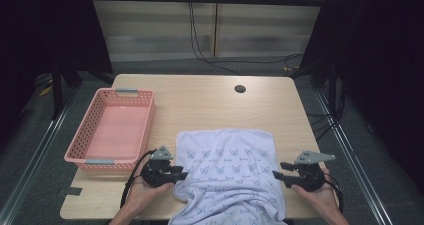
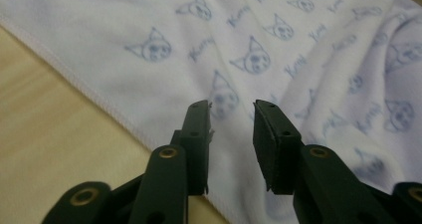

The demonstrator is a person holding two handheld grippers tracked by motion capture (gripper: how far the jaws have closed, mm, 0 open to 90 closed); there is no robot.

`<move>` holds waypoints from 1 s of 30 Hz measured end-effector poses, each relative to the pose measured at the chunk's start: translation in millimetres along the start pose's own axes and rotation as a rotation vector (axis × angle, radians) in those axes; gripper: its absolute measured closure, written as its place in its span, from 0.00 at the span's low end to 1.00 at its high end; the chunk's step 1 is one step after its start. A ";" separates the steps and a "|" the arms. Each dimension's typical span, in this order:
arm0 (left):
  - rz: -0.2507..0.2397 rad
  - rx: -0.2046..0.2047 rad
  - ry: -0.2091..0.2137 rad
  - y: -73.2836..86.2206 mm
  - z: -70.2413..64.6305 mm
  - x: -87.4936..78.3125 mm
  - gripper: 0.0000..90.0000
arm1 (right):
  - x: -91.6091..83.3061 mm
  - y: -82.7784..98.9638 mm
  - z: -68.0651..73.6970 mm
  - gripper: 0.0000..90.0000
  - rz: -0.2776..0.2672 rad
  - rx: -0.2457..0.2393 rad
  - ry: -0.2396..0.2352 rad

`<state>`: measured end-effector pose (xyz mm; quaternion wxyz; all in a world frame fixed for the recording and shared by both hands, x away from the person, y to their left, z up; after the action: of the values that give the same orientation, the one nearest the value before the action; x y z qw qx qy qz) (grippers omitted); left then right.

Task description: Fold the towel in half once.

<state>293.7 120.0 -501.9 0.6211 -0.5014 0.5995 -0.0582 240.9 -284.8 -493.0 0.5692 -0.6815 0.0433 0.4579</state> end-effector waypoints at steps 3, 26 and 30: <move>-0.022 -0.022 -0.024 -10.4 12.0 10.2 0.73 | 16.8 -15.1 -18.0 0.53 -0.010 -0.008 0.041; -0.030 -0.066 -0.109 -16.5 38.5 21.5 0.60 | 106.4 -59.9 -73.9 0.83 0.048 0.039 0.072; -0.068 -0.081 -0.115 -27.9 46.6 23.7 0.53 | 100.4 -58.0 -75.1 0.95 0.053 0.045 0.073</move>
<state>352.4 116.1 -509.2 0.6314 -0.5485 0.5476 -0.0260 375.7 -279.5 -522.9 0.5700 -0.6834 0.0925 0.4466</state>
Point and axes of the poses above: each handheld gripper's, and its own axes: x roughly forward along the jaws, y roughly out of its underside, z roughly to its left, the point moved 3 cm from there along x, roughly forward along the jaws
